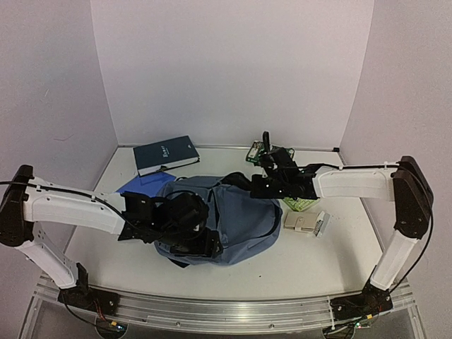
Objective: Pack the student bag
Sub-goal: Adjust the student bag at the center of the board.
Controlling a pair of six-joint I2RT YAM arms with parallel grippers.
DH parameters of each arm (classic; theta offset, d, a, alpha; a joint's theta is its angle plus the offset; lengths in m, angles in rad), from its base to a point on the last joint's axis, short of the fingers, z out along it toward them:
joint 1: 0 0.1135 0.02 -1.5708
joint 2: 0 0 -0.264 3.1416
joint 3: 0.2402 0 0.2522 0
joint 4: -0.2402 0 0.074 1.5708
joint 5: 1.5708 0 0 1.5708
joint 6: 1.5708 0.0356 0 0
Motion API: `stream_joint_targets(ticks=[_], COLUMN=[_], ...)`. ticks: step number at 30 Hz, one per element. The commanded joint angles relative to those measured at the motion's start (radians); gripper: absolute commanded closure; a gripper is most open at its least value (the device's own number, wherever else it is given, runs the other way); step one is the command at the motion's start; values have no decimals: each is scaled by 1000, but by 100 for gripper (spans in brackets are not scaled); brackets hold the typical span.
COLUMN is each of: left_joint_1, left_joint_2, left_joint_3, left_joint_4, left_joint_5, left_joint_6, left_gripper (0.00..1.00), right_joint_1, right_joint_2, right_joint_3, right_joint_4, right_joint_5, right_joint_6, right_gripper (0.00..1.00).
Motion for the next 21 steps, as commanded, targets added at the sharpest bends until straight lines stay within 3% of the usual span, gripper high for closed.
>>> stream_joint_targets(ticks=[1, 6, 11, 21], left_joint_1=[99, 347, 555, 638], left_joint_2=[-102, -156, -89, 141], left_joint_3=[114, 86, 90, 239], left_joint_4=[-165, -177, -168, -158], left_joint_5=[-57, -45, -96, -141], left_joint_6=[126, 233, 310, 422], left_gripper=[21, 12, 11, 9], right_joint_1=[4, 5, 5, 4], right_joint_2=[-101, -169, -217, -259], right_joint_3=[-69, -134, -178, -224], right_joint_4=[27, 36, 37, 37], right_joint_5=[-37, -48, -39, -37], right_joint_6=[3, 30, 44, 61], right_gripper=[100, 100, 100, 100])
